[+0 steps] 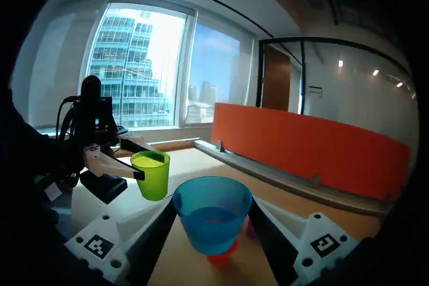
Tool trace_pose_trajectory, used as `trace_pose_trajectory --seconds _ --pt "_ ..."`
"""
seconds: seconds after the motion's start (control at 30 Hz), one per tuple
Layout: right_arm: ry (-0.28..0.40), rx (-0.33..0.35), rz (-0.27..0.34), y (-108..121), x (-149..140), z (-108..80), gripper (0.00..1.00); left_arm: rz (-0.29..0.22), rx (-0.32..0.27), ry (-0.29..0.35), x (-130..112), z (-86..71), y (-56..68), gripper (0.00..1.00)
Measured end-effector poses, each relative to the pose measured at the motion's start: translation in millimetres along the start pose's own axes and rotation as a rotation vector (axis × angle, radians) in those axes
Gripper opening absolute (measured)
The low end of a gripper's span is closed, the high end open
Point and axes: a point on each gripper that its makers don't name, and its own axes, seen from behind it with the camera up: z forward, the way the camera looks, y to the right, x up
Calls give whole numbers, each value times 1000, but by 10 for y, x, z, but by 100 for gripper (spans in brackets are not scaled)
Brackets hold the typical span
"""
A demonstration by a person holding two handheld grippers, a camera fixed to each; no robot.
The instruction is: Pour water
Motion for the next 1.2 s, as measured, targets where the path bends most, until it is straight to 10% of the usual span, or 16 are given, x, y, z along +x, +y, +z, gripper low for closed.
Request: trace_pose_trajectory --seconds 1.2 --pt "-6 16 -303 62 557 217 91 -14 -12 1 -74 27 63 89"
